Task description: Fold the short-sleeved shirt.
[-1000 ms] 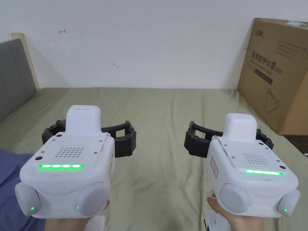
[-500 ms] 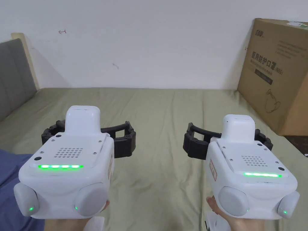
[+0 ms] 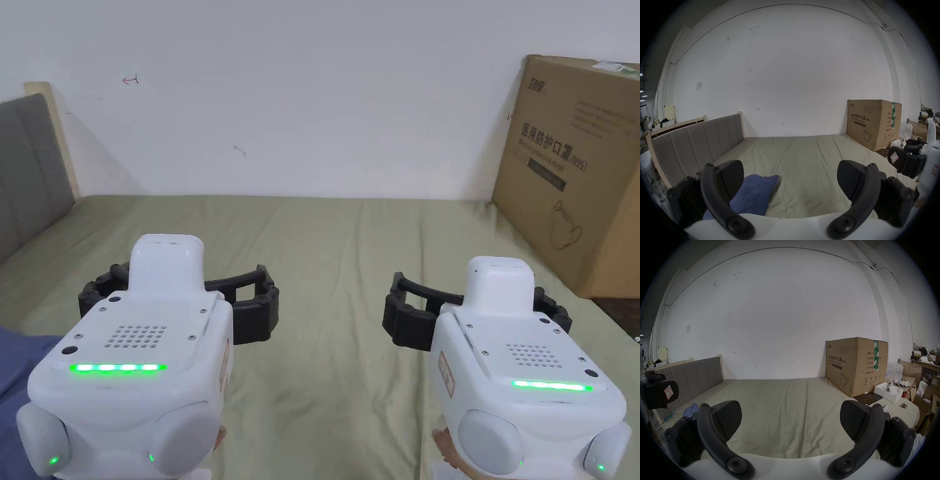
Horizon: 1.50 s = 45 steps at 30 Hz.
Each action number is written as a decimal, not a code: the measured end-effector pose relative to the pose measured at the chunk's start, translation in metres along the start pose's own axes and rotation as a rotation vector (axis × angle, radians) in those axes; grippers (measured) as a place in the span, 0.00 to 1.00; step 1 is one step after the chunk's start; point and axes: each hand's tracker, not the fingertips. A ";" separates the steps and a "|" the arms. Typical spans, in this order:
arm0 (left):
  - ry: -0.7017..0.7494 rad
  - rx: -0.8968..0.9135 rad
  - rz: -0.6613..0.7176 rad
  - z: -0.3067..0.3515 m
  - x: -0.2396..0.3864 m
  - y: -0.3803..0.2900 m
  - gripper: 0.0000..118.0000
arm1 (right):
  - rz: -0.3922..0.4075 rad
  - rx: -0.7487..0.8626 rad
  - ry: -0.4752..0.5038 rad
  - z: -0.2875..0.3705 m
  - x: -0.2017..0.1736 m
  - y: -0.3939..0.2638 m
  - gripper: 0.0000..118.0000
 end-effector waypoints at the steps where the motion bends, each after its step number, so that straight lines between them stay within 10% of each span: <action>1: 0.003 0.001 -0.003 0.000 0.000 0.000 0.98 | 0.001 0.000 0.000 -0.001 0.000 0.000 1.00; 41: 0.003 -0.016 -0.001 -0.001 -0.004 -0.005 0.97 | -0.014 -0.066 0.021 -0.007 0.005 -0.008 0.99; 43: 0.000 -0.015 -0.002 0.000 -0.005 -0.006 0.91 | -0.009 -0.069 0.020 -0.007 0.005 -0.008 0.93; 45: -0.004 -0.017 -0.010 0.001 -0.004 -0.005 0.68 | -0.022 -0.073 0.027 -0.005 0.006 -0.008 0.64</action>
